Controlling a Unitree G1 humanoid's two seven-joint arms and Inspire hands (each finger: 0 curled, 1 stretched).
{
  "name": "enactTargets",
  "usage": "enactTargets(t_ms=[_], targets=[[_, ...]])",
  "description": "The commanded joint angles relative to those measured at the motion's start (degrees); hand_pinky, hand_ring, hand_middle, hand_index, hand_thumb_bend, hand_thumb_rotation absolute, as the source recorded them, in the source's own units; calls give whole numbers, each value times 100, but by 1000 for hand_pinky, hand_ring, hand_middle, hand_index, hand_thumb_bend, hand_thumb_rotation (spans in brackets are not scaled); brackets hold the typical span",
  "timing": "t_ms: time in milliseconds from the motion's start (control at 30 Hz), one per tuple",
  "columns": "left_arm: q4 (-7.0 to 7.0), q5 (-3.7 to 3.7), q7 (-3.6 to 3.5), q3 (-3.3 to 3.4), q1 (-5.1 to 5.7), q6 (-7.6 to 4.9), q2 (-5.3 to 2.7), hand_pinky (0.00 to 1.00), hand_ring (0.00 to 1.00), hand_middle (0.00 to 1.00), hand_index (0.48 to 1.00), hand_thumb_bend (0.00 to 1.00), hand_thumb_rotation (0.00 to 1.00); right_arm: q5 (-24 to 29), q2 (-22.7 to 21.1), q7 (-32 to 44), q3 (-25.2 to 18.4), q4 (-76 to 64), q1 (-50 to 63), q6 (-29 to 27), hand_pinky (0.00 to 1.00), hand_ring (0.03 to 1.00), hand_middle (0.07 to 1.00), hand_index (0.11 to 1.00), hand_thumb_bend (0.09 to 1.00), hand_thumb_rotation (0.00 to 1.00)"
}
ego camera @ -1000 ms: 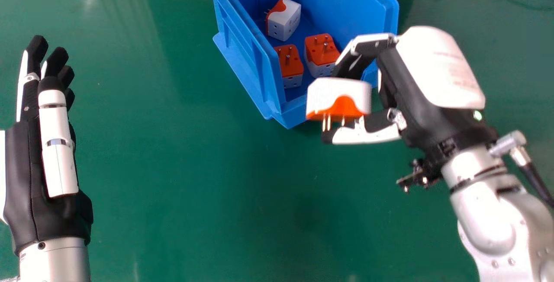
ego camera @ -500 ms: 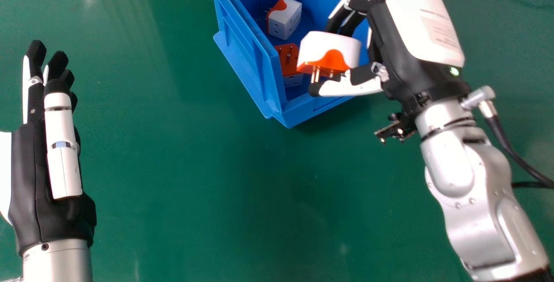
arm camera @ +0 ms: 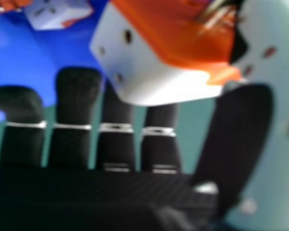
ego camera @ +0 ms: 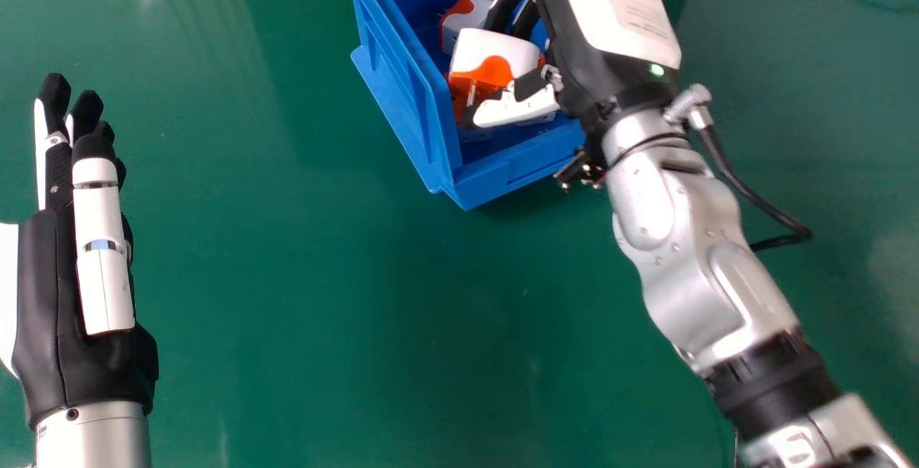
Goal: Pick all objects and put in blue box
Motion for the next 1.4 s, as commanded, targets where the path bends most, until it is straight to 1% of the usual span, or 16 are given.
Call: enactTargets(t_ms=[0, 67, 133, 233, 367, 500, 633, 700, 800, 900, 1033, 1067, 1100, 1133, 1167, 1367], targets=[[-158, 45, -19, 8, 32, -121, 57, 1000, 992, 987, 998, 155, 1000, 24, 76, -251, 37, 359, -538, 15, 226, 304, 391, 482, 480, 137], [-177, 37, -12, 16, 42, -134, 49, 1000, 990, 986, 998, 148, 1000, 61, 118, -438, 66, 827, -798, -49, 257, 344, 429, 484, 480, 139], [-245, 64, 10, 10, 66, -81, 43, 998, 984, 981, 995, 142, 1000, 112, 130, -614, 96, 1277, -1033, -193, 272, 362, 445, 485, 481, 139], [-345, 54, 7, 4, 107, 5, 47, 977, 972, 970, 983, 137, 1000, 189, 149, -902, 151, 1898, -1350, -414, 274, 366, 451, 485, 481, 139], [-394, 48, -1, 6, 137, 12, 51, 959, 960, 958, 969, 127, 1000, 331, 201, -1089, 204, 2473, -1661, -591, 255, 342, 435, 487, 481, 137], [-405, 8, -21, 15, 158, 23, 57, 946, 949, 949, 958, 134, 1000, 435, 275, -1282, 236, 2952, -1931, -688, 264, 361, 455, 488, 481, 135], [-395, 30, -21, 12, 168, -9, 58, 959, 952, 950, 959, 134, 1000, 486, 329, -1306, 296, 3364, -2191, -654, 266, 369, 465, 488, 481, 134], [-384, 5, -35, 20, 175, -44, 56, 967, 952, 950, 961, 129, 1000, 503, 324, -1317, 328, 3462, -2243, -667, 248, 346, 448, 488, 481, 134], [-397, -28, -50, 30, 195, -33, 56, 962, 949, 948, 958, 125, 1000, 509, 320, -1348, 365, 3541, -2279, -642, 232, 327, 431, 487, 481, 133], [-387, -40, -29, 41, 192, -40, 33, 884, 919, 925, 931, 134, 995, 479, 280, -1429, 424, 3589, -2279, -695, 222, 316, 427, 487, 481, 133], [-350, -88, -61, 53, 173, -68, 53, 884, 919, 925, 931, 134, 995, 494, 230, -1546, 470, 3646, -2279, -775, 222, 316, 427, 487, 481, 133], [-362, -71, -55, 44, 168, -66, 49, 884, 919, 925, 931, 134, 995, 545, 236, -1540, 434, 3665, -2283, -781, 222, 316, 427, 487, 481, 133], [-373, -57, -47, 38, 164, -62, 39, 834, 900, 910, 910, 139, 978, 628, 254, -1503, 369, 3681, -2289, -770, 224, 319, 431, 487, 481, 133], [-376, -46, -41, 35, 158, -58, 32, 834, 900, 910, 910, 139, 978, 707, 275, -1478, 306, 3687, -2291, -751, 224, 319, 431, 487, 481, 133], [-374, -44, -42, 37, 154, -59, 30, 792, 886, 898, 894, 150, 959, 762, 290, -1456, 279, 3686, -2293, -716, 241, 340, 444, 488, 481, 133], [-326, -63, -50, 55, 141, -80, 25, 729, 863, 880, 869, 161, 928, 457, 167, -1345, 690, 3610, -2262, -554, 290, 389, 483, 489, 485, 137]])
